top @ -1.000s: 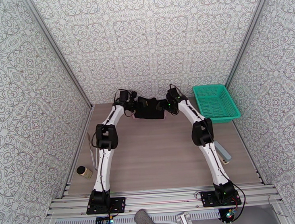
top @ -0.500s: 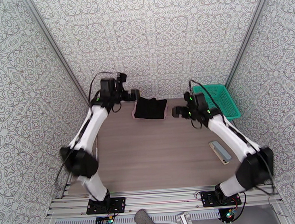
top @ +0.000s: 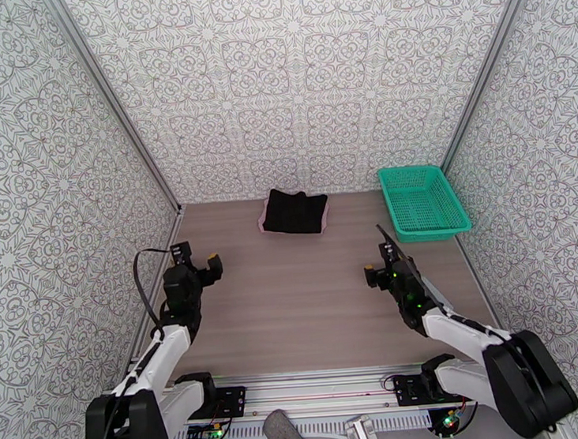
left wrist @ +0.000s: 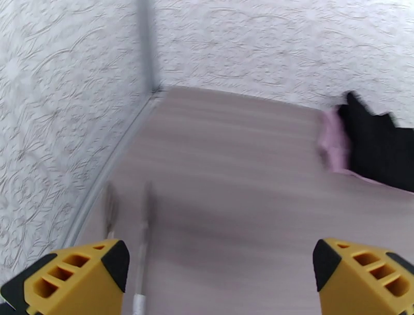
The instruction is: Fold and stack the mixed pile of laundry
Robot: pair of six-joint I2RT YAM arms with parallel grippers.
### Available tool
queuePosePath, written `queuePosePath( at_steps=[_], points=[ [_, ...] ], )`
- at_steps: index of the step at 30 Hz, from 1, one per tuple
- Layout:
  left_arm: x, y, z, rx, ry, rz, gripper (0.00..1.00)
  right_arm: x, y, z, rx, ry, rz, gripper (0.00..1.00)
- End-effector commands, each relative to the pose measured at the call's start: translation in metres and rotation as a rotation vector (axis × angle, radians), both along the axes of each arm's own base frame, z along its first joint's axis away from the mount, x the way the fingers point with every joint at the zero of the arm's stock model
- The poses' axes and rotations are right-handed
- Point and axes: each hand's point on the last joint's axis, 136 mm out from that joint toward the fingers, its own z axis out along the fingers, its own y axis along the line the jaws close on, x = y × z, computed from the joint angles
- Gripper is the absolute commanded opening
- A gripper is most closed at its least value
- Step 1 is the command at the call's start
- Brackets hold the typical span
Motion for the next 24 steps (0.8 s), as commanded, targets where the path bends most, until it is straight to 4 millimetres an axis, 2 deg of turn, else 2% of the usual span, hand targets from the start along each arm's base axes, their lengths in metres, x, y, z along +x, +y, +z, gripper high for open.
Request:
queuePosePath(
  at_steps=[1, 3, 6, 7, 9, 10, 11, 13, 15, 17, 24],
  points=[
    [-0.003, 0.012, 0.004, 0.099, -0.154, 0.077, 0.99, 0.023, -0.021, 0.042, -0.001, -0.218, -0.126, 0.99],
    [-0.001, 0.015, -0.013, 0.075, -0.16, 0.074, 1.0, 0.024, -0.025, 0.043, 0.019, -0.233, -0.136, 0.99],
    [0.011, 0.002, -0.033, 0.066, -0.176, -0.014, 0.99, 0.025, -0.037, 0.044, 0.015, -0.281, -0.147, 0.99],
    [0.018, -0.003, -0.035, 0.092, -0.198, -0.041, 0.99, 0.025, -0.043, 0.04, 0.045, -0.303, -0.144, 0.99],
    [0.016, -0.002, -0.038, 0.074, -0.155, -0.036, 0.99, 0.026, -0.061, 0.023, 0.121, -0.329, -0.176, 0.99],
    [0.02, 0.0, -0.043, 0.056, -0.11, -0.035, 0.99, 0.026, -0.068, 0.029, 0.135, -0.386, -0.2, 0.99],
    [0.027, 0.0, -0.044, 0.053, -0.095, -0.048, 0.99, 0.025, -0.07, 0.027, 0.15, -0.357, -0.207, 0.99],
    [0.041, -0.004, -0.047, 0.043, -0.055, -0.093, 0.99, 0.039, -0.073, 0.014, 0.169, -0.221, -0.193, 0.99],
    [0.048, -0.007, -0.053, 0.033, 0.006, -0.115, 1.0, 0.055, -0.071, 0.011, 0.176, -0.176, -0.173, 0.99],
    [0.048, -0.007, -0.052, 0.031, 0.004, -0.119, 0.99, 0.056, -0.066, 0.012, 0.18, -0.177, -0.14, 0.99],
    [0.05, -0.011, -0.051, 0.069, 0.007, -0.11, 0.99, 0.054, -0.067, 0.012, 0.174, -0.177, -0.142, 0.99]
  ],
)
